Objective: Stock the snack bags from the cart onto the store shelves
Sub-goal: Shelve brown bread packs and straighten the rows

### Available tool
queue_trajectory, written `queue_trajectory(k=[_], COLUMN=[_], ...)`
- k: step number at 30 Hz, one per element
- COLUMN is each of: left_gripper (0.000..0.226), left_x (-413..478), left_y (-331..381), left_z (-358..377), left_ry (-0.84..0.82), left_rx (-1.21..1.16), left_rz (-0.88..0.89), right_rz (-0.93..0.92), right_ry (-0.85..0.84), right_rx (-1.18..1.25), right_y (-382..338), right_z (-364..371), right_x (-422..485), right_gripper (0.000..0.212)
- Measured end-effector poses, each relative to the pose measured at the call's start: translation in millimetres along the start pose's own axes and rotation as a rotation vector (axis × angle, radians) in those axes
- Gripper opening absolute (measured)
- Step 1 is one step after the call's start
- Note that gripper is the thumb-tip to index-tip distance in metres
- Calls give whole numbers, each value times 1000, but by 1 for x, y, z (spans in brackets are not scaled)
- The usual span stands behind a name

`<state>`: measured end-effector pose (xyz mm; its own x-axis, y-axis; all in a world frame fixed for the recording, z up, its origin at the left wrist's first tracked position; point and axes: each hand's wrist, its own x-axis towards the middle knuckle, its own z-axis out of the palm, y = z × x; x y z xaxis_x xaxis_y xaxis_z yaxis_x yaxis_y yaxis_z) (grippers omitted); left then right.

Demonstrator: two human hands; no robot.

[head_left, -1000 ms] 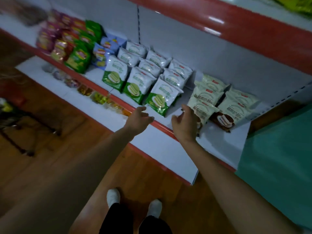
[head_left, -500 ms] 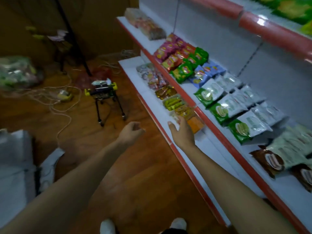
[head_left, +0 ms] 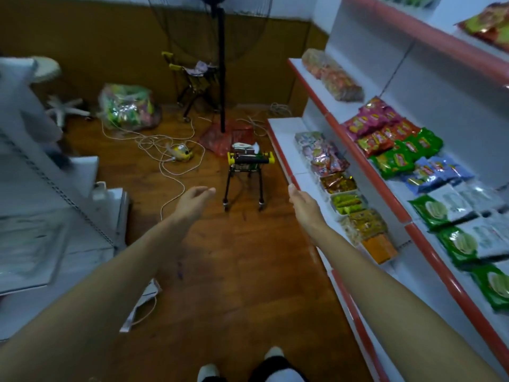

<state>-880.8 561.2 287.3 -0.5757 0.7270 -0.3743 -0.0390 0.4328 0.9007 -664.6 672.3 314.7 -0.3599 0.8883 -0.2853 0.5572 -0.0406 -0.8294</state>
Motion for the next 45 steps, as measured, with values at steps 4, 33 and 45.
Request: queue_trajectory(k=[4,33,45], left_gripper=[43,44,17], left_x=[31,503,679], left_y=[-1,96,55], left_z=[-4,59,107], left_ry=[-4,-163,-268], left_rx=[-54,-364,-183], left_rz=[-52,-449,-574], right_rz=[26,406,518], right_ry=[-28,-48,-45], right_rx=[-15,236,141], right_y=[-8,-60,-14], right_z=[13,60,135], right_x=[36,498,689], right_gripper=[61,16,20])
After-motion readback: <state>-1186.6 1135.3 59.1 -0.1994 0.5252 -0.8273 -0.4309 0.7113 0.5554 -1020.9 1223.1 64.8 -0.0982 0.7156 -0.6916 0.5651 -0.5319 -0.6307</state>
